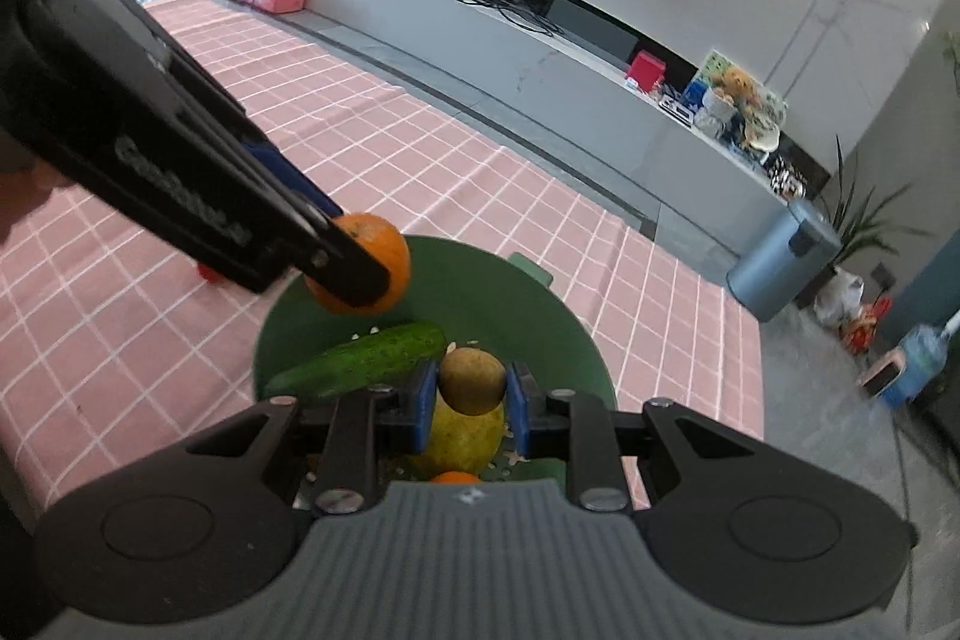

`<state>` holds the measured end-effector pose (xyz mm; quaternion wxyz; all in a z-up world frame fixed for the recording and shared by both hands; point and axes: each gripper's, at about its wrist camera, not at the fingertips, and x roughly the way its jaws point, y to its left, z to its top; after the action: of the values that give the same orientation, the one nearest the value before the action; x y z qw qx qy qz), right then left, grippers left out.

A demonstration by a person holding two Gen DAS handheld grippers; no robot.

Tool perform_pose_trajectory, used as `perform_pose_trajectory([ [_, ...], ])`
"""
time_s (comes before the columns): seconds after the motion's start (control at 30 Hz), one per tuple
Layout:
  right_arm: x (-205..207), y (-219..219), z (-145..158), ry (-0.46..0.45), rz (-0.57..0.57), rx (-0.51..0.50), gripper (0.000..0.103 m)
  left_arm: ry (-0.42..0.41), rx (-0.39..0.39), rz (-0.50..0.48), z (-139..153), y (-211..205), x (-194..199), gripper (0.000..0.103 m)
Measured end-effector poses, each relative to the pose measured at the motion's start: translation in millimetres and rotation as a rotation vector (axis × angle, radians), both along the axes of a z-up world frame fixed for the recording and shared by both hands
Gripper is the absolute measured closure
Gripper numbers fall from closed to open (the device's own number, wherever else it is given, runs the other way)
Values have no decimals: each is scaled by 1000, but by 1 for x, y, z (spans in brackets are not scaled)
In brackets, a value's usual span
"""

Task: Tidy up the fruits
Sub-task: 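Carry the orange in the left tool while the right tool carries the brown fruit toward the colander, then open both tools to drop the orange and brown fruit into the colander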

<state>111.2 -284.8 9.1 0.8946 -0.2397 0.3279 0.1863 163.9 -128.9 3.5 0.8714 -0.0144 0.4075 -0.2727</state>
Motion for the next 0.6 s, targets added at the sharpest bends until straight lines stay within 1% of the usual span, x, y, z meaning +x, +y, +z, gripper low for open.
perform_pose_trajectory([
  [0.27, 42, -18, -27, 30, -48, 74, 82, 79, -22, 5, -24, -16, 39, 59],
  [0.43, 68, -25, -42, 57, -74, 86, 82, 103, 0, 4, -36, -24, 58, 59],
  [0.6, 88, -32, -54, 101, -83, 111, 82, 140, -5, 12, -48, -26, 70, 58],
])
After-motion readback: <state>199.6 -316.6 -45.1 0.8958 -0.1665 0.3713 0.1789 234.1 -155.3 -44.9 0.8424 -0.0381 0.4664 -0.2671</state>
